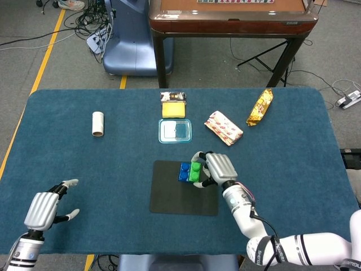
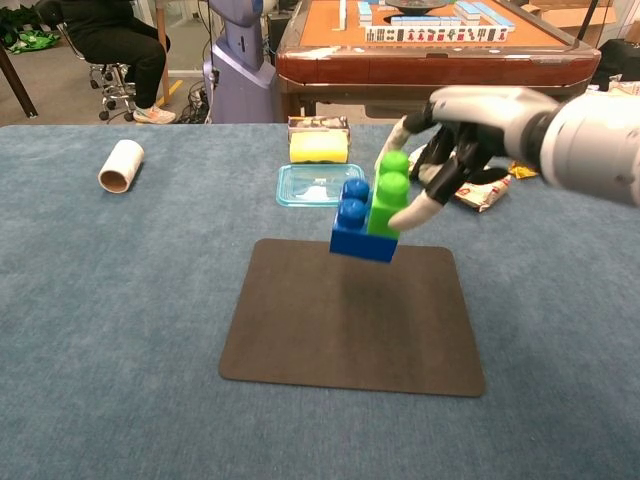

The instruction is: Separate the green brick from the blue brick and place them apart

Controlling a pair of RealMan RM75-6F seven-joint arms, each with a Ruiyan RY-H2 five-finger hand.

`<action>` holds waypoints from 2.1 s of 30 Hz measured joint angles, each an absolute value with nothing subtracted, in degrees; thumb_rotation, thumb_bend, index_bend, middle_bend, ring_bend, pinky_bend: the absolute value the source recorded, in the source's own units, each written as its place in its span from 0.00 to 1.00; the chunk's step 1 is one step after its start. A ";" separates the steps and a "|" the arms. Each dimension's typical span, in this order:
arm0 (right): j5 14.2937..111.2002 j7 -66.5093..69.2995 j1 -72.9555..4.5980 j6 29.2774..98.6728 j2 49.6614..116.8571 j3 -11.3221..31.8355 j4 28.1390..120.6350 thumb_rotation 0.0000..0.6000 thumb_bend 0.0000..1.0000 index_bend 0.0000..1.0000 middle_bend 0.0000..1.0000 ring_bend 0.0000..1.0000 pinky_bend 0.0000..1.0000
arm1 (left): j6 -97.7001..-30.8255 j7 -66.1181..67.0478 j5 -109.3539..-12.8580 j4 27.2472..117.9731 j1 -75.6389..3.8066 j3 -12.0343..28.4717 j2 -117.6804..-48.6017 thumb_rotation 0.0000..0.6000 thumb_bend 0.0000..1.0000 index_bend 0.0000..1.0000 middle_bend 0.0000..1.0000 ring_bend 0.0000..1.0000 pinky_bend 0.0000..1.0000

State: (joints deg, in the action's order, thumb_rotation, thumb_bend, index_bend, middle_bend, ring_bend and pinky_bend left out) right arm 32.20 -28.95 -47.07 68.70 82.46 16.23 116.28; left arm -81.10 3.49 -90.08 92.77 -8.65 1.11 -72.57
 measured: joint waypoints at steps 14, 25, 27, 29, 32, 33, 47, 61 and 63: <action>36.46 -20.88 -44.74 69.92 71.83 23.75 126.11 1.00 0.39 0.56 1.00 1.00 1.00 | -70.05 0.09 -83.08 112.41 -20.10 10.32 -70.49 1.00 0.10 0.27 0.64 0.64 0.83; 36.95 -13.36 -45.62 63.81 67.86 27.43 129.03 1.00 0.39 0.57 1.00 1.00 1.00 | -63.59 -4.15 -71.33 119.91 -26.58 16.61 -69.49 1.00 0.09 0.27 1.00 0.95 1.00; 36.97 -11.96 -45.93 62.22 67.29 27.70 129.10 1.00 0.39 0.58 1.00 1.00 1.00 | -62.47 -5.52 -68.75 121.10 -27.54 17.62 -69.26 1.00 0.09 0.26 1.00 0.96 1.00; 36.94 -10.57 -46.24 60.60 66.70 27.87 129.04 1.00 0.39 0.58 1.00 1.00 1.00 | -61.17 -6.89 -66.08 121.99 -28.53 18.56 -68.90 1.00 0.09 0.25 1.00 0.97 1.00; 37.02 -8.64 -46.57 58.13 65.82 27.90 128.80 1.00 0.39 0.58 1.00 1.00 1.00 | -58.97 -8.59 -62.32 122.92 -30.05 19.71 -68.14 1.00 0.09 0.24 1.00 0.99 1.00; 37.11 -7.94 -46.62 57.34 65.57 27.89 128.68 1.00 0.39 0.58 1.00 1.00 1.00 | -58.29 -9.07 -61.28 123.14 -30.53 20.00 -67.90 1.00 0.08 0.24 1.00 0.99 1.00; 40.20 -0.27 -48.35 51.20 65.89 25.53 124.71 1.00 0.39 0.58 1.00 1.00 1.00 | -51.91 -16.34 -55.01 124.83 -35.20 21.79 -66.97 1.00 0.07 0.24 1.00 1.00 1.00; 41.00 3.34 -49.67 49.84 66.23 24.61 124.26 1.00 0.39 0.58 1.00 1.00 1.00 | -52.20 -14.88 -52.19 123.41 -38.18 20.87 -68.62 1.00 0.06 0.34 1.00 1.00 1.00; 41.30 3.97 -49.75 49.55 66.24 24.43 124.03 1.00 0.39 0.58 1.00 1.00 1.00 | -52.32 -15.14 -51.97 123.32 -38.32 20.75 -68.91 1.00 0.06 0.39 1.00 1.00 1.00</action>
